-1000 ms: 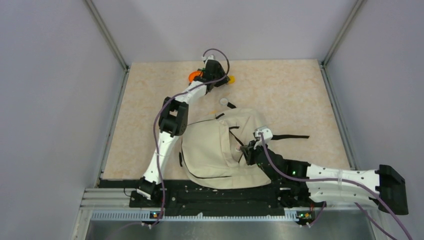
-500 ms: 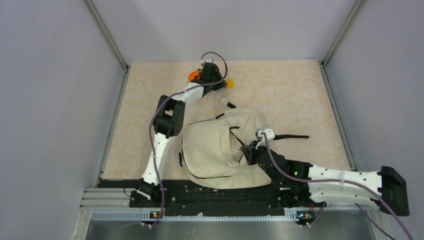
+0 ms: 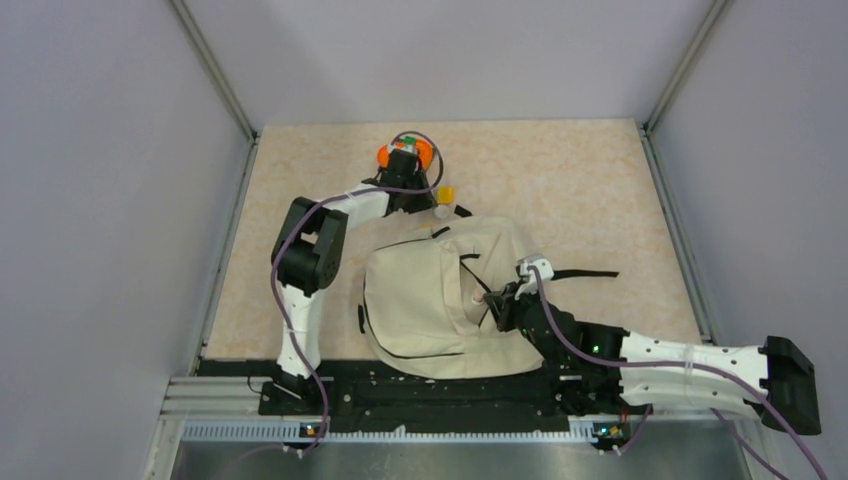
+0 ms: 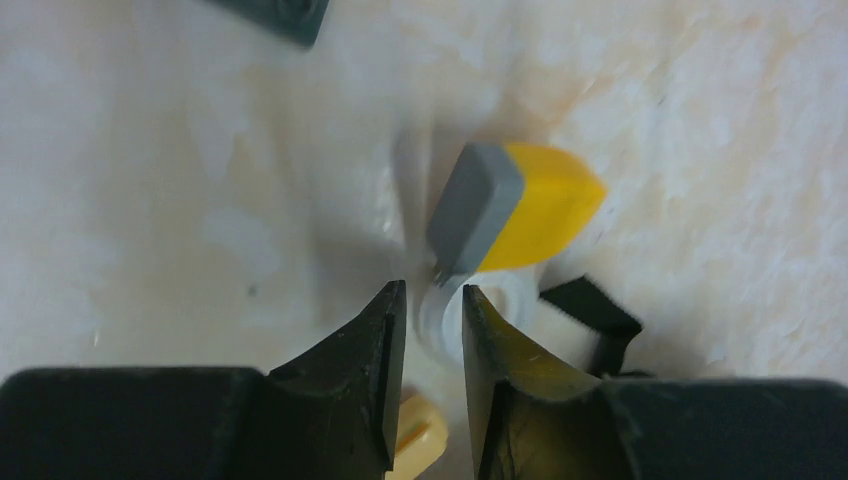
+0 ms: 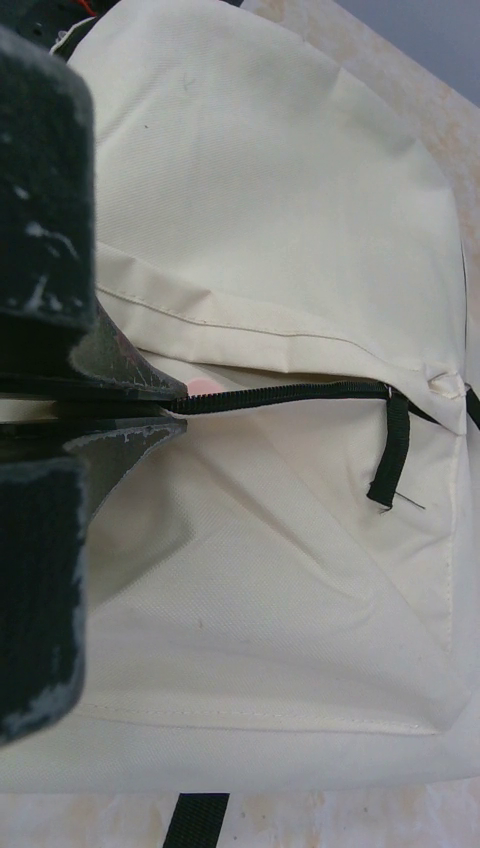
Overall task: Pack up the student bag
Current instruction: Move the stationery to the center of the board, then pick up the stationery from the center of the board.
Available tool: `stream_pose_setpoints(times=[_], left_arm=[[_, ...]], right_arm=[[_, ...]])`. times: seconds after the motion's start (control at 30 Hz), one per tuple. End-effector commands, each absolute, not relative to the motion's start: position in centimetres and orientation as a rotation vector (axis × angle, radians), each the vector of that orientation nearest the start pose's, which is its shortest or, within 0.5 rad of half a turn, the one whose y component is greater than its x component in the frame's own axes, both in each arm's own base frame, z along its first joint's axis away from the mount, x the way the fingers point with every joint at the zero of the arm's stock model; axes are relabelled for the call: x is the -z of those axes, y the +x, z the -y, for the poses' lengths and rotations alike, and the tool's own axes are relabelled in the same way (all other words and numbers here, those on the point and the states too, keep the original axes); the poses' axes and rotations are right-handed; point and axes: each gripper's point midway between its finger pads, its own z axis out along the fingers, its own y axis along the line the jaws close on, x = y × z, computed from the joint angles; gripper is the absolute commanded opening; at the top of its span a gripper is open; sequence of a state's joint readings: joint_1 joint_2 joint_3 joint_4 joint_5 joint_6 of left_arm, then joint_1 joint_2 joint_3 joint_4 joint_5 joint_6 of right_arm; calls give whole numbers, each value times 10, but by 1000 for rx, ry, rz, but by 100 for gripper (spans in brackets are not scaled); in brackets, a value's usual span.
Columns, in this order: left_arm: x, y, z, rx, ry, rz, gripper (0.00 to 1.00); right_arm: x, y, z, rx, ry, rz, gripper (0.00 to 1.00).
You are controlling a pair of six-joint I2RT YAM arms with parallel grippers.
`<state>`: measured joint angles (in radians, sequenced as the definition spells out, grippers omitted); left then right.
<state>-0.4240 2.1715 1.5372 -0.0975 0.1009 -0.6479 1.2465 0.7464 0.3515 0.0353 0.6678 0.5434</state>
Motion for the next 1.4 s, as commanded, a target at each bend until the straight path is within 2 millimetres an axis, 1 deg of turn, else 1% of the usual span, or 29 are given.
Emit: stream_pose_setpoints(times=[0.0,0.03,0.1,0.13,0.2,0.33,0.37,0.4,0.53,0.6,0.63,0.73,0.8,0.87,1.0,1.13,1.2,1.3,1.37], left_arm=[[-50,461,251,601,-159,-2435,33],[-52,459,248,588,-162,-2425,35],[-61,460,245,584,-162,-2389,41],[-70,462,247,598,-154,-2365,46],[-82,468,253,631,-141,-2327,57],[-103,486,269,684,-100,-2249,72],[-105,491,273,689,-90,-2238,76],[-106,496,276,690,-86,-2232,83],[-103,515,288,667,-32,-2235,90],[-99,521,293,635,17,-2235,92],[-102,526,297,628,40,-2232,92],[-86,532,296,553,67,-2295,93],[-76,533,294,508,87,-2327,93],[-69,532,295,498,103,-2348,93],[-57,529,301,454,143,-2396,93],[-55,529,307,420,165,-2408,93],[-55,531,304,377,146,-2399,91],[-51,529,299,330,145,-2419,81],[-45,524,294,279,160,-2438,81]], right_arm=[[-149,178,-228,-602,-183,-1856,0],[-149,179,-227,-600,-180,-1856,0],[-149,179,-228,-600,-182,-1855,0],[-148,179,-229,-598,-185,-1857,0],[-150,180,-230,-594,-190,-1856,0],[-151,181,-231,-581,-197,-1855,0],[-152,181,-230,-579,-197,-1854,0],[-152,182,-230,-575,-196,-1852,0],[-153,182,-228,-566,-196,-1849,0],[-153,182,-227,-563,-192,-1848,0],[-152,182,-226,-560,-192,-1849,0],[-153,182,-224,-560,-183,-1848,0],[-154,183,-222,-562,-175,-1844,0],[-155,182,-221,-566,-168,-1839,0],[-156,182,-222,-572,-169,-1836,0],[-156,182,-223,-577,-173,-1836,0],[-156,181,-222,-580,-172,-1837,0],[-156,181,-221,-584,-162,-1834,0],[-156,181,-219,-587,-156,-1830,0]])
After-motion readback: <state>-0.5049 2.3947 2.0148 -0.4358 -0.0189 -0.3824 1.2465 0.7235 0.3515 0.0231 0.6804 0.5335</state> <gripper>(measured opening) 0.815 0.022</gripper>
